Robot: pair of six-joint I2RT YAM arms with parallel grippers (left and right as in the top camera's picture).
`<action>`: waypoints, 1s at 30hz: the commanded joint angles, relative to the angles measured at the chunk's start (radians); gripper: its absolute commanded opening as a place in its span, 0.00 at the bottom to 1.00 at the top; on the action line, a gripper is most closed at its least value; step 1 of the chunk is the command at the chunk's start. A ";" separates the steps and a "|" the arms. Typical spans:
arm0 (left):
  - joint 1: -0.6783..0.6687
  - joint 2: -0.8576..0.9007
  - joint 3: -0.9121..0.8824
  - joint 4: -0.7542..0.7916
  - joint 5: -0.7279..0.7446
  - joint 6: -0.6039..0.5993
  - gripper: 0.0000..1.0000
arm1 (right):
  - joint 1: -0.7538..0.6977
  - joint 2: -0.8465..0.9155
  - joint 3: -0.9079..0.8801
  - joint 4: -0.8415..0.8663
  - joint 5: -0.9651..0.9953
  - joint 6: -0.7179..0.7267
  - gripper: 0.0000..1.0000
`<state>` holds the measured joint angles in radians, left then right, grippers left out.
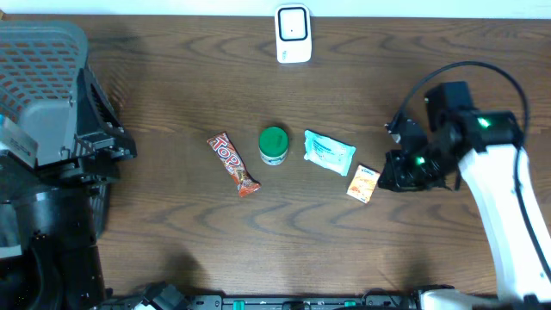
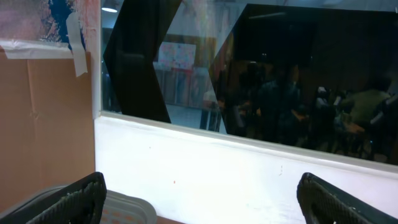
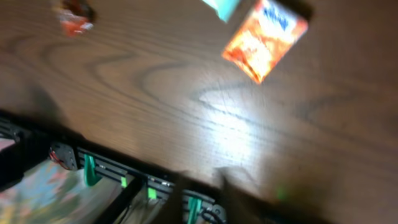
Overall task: Scan the item barcode
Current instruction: 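Move the right gripper toward the orange Kleenex pack, then lower the right gripper and grasp the orange Kleenex pack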
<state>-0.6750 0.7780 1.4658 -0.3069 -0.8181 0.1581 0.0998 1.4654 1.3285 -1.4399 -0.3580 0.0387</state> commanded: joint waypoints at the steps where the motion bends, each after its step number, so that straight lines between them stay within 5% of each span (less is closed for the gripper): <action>1: 0.003 -0.004 0.003 0.005 -0.014 0.014 0.98 | 0.007 0.048 -0.031 -0.006 0.162 0.263 0.02; 4: 0.003 -0.004 0.003 0.005 -0.013 0.014 0.98 | 0.008 0.068 -0.107 0.026 0.312 0.419 0.01; 10: 0.003 -0.004 0.003 0.005 -0.013 0.014 0.98 | 0.016 0.067 -0.293 0.233 0.307 0.481 0.01; 30: 0.003 -0.004 0.003 0.005 -0.013 0.014 0.98 | 0.103 0.068 -0.602 0.787 0.218 0.544 0.02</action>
<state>-0.6750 0.7780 1.4658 -0.3065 -0.8185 0.1581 0.1768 1.5318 0.7494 -0.6712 -0.1364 0.5533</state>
